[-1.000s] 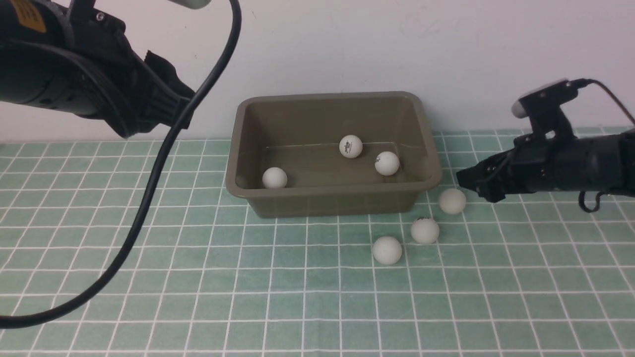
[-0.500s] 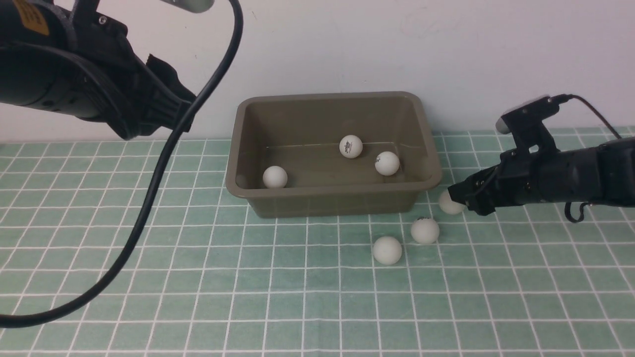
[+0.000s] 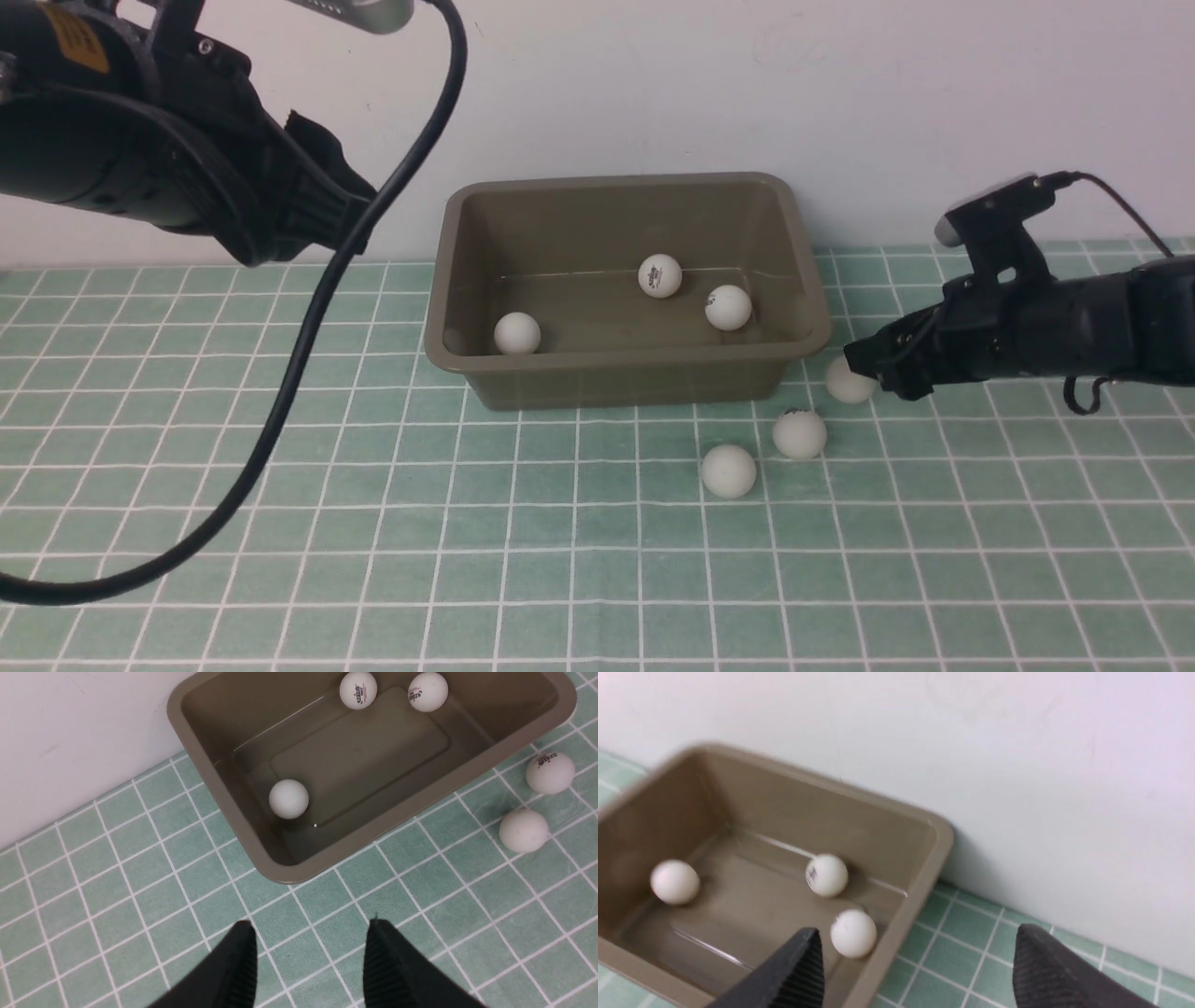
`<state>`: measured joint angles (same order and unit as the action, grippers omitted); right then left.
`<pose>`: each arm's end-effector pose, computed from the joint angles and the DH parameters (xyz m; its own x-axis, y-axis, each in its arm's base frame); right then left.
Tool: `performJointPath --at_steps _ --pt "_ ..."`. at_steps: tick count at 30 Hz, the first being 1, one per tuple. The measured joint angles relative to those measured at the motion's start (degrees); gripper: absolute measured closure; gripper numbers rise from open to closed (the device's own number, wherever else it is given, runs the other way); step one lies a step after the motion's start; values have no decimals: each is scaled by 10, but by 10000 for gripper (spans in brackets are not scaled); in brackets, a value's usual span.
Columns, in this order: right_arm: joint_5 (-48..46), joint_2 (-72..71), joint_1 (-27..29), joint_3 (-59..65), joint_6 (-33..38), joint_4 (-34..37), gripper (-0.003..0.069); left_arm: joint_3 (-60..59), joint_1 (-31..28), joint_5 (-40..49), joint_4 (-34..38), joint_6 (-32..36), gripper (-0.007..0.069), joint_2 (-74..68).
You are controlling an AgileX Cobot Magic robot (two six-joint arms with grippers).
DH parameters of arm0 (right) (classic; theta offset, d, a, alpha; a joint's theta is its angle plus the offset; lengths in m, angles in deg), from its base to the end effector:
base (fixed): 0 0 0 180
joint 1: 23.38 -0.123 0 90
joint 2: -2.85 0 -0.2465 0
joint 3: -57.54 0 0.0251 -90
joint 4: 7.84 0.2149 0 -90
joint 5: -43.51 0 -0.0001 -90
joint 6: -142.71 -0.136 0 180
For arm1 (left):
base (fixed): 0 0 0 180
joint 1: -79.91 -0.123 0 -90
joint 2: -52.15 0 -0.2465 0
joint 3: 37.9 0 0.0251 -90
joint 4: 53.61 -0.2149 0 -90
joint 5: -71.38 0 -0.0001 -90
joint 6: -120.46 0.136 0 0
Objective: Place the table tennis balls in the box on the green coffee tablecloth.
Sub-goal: 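Reach for and grasp a ping pong ball on the table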
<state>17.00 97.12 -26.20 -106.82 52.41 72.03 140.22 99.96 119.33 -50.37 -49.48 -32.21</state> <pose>0.3363 0.0765 0.2678 -0.3289 -0.1877 -0.9255 -0.5143 0.8576 0.0089 0.2667 -0.1034 0.3127 -0.5972 0.3639 -0.7148 0.4571 0.8867 0.0695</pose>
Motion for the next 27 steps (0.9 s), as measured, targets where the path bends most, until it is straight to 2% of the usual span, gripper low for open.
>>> performJointPath --at_steps 3,8,17,20,24,27 --pt "-5 -35 0 0 -67 -62 165 0 0 0 -3 1 336 -1" --pt "-35 -110 0 0 -268 -239 165 0 0 0 -12 3 336 -1" --pt "-114 -212 0 0 -515 -487 165 0 0 -1 -17 3 336 -1" --pt "-114 -237 0 0 -602 -568 165 0 0 -2 -17 3 336 -1" --pt "-109 -246 0 0 -687 -654 165 0 0 -3 -17 3 336 -1" --pt "-96 -246 0 0 -695 -655 165 0 0 -4 -17 3 336 -1"
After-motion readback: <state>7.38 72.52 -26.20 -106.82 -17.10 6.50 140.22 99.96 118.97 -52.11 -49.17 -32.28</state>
